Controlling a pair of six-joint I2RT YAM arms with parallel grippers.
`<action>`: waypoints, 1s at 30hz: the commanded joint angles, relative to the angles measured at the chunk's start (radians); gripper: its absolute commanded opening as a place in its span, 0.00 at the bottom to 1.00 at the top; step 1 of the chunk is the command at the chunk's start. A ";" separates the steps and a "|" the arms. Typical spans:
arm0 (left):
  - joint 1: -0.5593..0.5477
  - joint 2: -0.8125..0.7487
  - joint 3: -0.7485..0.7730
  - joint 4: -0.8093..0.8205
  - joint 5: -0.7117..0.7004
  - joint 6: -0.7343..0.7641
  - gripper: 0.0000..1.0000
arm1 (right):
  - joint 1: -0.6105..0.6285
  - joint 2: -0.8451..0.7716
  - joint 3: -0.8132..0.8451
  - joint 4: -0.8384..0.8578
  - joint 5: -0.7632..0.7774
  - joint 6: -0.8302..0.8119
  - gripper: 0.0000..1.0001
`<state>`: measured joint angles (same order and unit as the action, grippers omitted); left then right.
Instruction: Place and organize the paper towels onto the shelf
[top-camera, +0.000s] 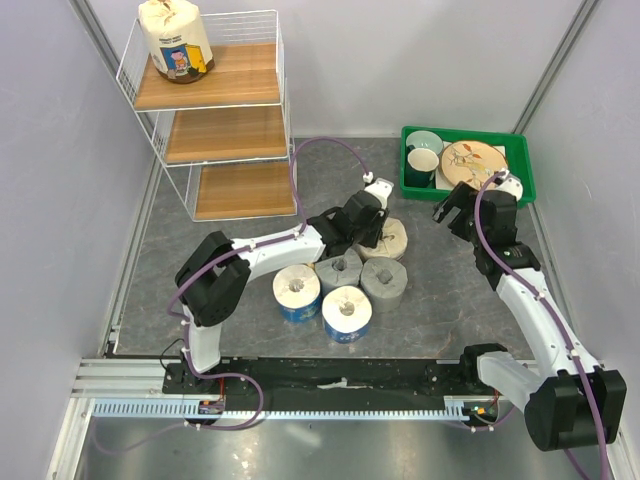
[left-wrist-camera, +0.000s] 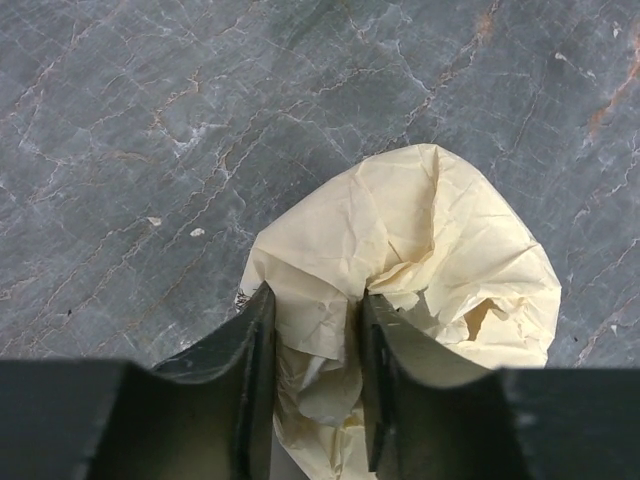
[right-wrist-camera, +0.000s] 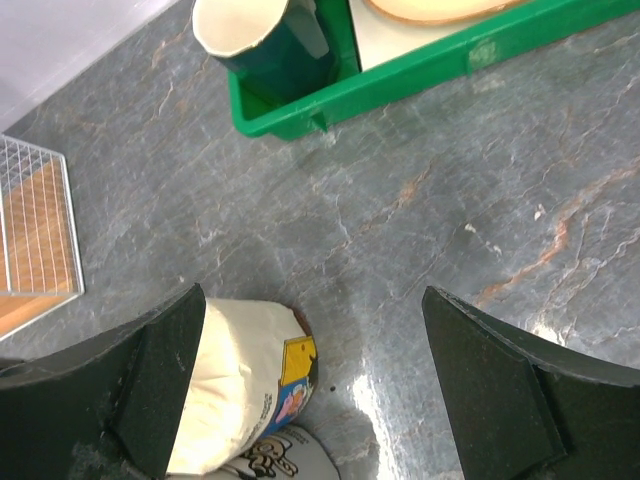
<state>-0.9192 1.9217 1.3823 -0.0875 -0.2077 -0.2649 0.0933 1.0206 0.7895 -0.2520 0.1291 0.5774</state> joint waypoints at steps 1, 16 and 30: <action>-0.003 -0.001 0.047 -0.069 0.068 0.015 0.31 | -0.006 -0.040 -0.012 -0.022 -0.045 0.006 0.98; 0.002 -0.110 0.443 -0.303 0.093 0.099 0.28 | -0.004 -0.017 0.188 -0.136 0.007 -0.039 0.98; 0.011 -0.394 0.813 -0.335 -0.222 0.352 0.23 | -0.007 0.021 0.157 -0.122 0.037 -0.024 0.98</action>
<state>-0.9154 1.6691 2.0991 -0.5282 -0.2554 -0.0925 0.0914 1.0264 0.9558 -0.3836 0.1627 0.5518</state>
